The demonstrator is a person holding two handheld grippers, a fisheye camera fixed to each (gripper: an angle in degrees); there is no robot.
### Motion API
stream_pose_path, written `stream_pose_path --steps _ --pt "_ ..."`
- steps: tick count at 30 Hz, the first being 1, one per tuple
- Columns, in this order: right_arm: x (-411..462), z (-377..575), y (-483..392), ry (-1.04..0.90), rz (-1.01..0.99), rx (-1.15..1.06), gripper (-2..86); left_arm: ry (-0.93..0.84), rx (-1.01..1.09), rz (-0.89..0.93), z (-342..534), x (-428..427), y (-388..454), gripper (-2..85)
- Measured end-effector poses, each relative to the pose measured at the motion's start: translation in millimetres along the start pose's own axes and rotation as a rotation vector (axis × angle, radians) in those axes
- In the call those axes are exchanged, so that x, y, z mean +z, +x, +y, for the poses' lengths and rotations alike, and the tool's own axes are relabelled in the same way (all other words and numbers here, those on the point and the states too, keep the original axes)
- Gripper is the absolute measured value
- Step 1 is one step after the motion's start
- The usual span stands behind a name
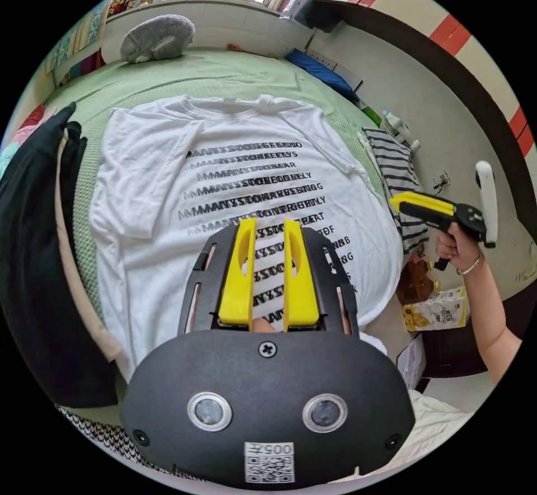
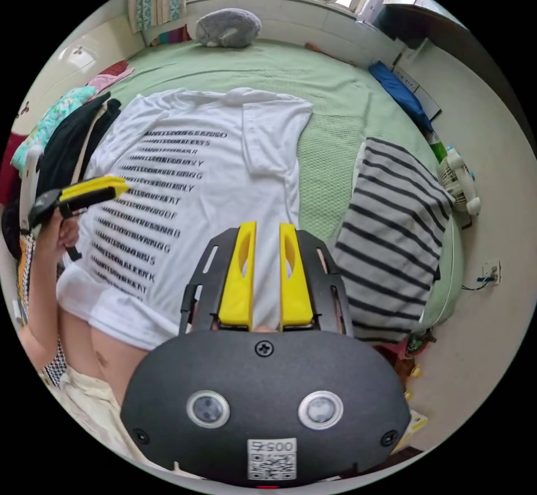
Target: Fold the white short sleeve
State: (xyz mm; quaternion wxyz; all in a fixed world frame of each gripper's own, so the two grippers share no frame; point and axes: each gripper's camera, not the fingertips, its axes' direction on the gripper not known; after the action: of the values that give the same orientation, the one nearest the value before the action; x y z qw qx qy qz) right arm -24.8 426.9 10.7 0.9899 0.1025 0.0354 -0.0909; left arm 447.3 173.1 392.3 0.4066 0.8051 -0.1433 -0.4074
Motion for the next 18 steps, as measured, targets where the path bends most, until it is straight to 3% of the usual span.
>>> stream_pose_path --steps 9,18 --pt "-7.0 131.0 3.6 -0.001 -0.081 0.156 7.9 0.048 -0.117 -0.241 131.7 -146.3 -39.9 10.5" --pt "11.7 158.0 10.7 0.011 -0.145 0.245 6.8 -0.088 -0.26 -0.199 196.8 -129.3 -88.1 11.7"
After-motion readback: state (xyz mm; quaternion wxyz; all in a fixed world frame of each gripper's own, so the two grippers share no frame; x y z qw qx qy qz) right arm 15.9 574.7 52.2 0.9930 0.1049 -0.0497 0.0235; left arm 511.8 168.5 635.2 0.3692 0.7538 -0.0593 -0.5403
